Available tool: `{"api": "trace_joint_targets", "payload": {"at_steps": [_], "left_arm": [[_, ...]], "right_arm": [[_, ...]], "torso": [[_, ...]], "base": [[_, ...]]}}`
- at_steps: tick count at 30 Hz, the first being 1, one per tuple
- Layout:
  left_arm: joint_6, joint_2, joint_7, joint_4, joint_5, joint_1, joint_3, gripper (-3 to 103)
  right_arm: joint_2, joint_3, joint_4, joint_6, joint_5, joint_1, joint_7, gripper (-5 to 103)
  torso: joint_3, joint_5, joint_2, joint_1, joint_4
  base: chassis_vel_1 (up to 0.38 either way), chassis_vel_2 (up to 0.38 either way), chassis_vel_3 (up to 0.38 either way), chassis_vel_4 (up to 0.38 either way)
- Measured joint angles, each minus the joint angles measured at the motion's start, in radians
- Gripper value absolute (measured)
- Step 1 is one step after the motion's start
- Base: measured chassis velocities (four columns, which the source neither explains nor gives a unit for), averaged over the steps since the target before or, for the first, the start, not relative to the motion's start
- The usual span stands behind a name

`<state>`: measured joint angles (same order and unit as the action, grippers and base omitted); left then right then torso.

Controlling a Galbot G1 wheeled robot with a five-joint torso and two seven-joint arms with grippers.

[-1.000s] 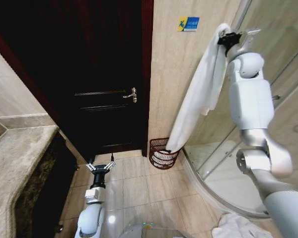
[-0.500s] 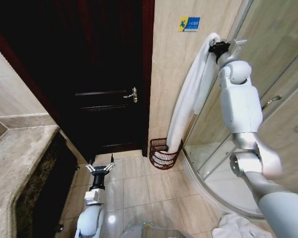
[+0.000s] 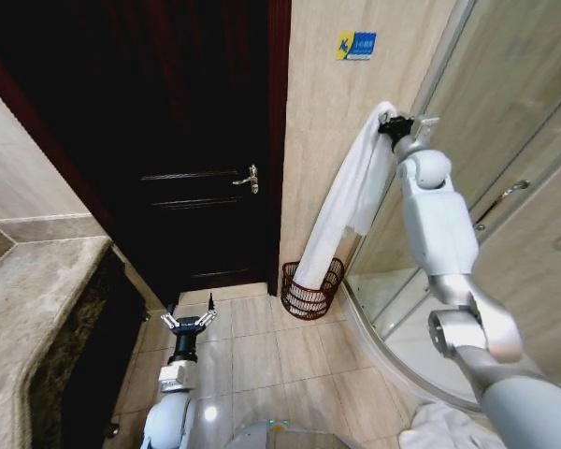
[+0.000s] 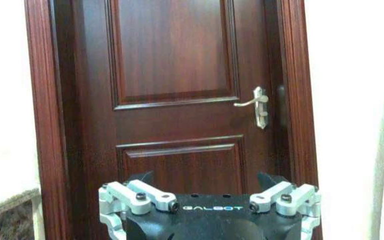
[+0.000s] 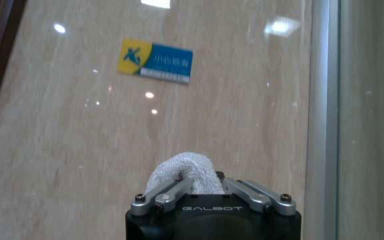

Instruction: Discard the used towel into the hamper.

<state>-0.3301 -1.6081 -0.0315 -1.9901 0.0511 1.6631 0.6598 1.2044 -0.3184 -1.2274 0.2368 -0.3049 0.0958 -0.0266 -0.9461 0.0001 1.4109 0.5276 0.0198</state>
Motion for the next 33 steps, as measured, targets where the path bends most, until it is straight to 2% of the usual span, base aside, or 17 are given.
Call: {"api": "trace_joint_targets", "payload": {"at_steps": [8, 16, 19, 21, 27, 33], "left_arm": [[-0.004, 0.0, 0.0, 0.0, 0.007, 0.002, -0.003, 100], [-0.008, 0.0, 0.0, -0.004, 0.01, 0.012, -0.003, 100], [-0.01, 0.0, -0.001, -0.007, 0.01, 0.017, 0.001, 100], [-0.012, 0.0, -0.001, -0.007, 0.009, 0.024, 0.001, 100], [-0.022, 0.0, -0.001, -0.008, 0.01, 0.035, -0.003, 100], [-0.026, 0.0, 0.001, -0.004, 0.013, 0.033, -0.007, 100]], "right_arm": [[0.015, -0.01, 0.015, -0.013, -0.004, 0.035, 0.0, 4], [0.084, 0.005, 0.023, -0.02, -0.018, 0.074, 0.014, 4], [0.121, 0.01, 0.0, -0.012, -0.06, 0.091, 0.025, 4], [0.141, 0.009, -0.033, 0.014, -0.122, 0.089, 0.049, 4], [0.118, 0.002, -0.04, 0.02, -0.106, 0.099, 0.053, 4], [0.105, -0.033, -0.022, 0.008, -0.075, 0.199, 0.05, 4]], "torso": [[0.0, -0.0001, 0.0, 0.0, -0.0002], [0.0, -0.0002, 0.0, 0.0, 0.0], [0.0, 0.0, 0.0, 0.0, 0.0002], [0.0, -0.0005, 0.0, 0.0, 0.0003], [0.0, -0.0004, 0.0, 0.0, 0.0001], [0.0, 0.0003, 0.0, 0.0, -0.0003]], "base": [[0.0, 0.0, 0.0, 0.0], [0.0, 0.0, 0.0, 0.0], [0.0, 0.0, 0.0, 0.0], [0.0, 0.0, 0.0, 0.0], [0.0, 0.0, 0.0, 0.0], [0.0, 0.0, 0.0, 0.0]]}}
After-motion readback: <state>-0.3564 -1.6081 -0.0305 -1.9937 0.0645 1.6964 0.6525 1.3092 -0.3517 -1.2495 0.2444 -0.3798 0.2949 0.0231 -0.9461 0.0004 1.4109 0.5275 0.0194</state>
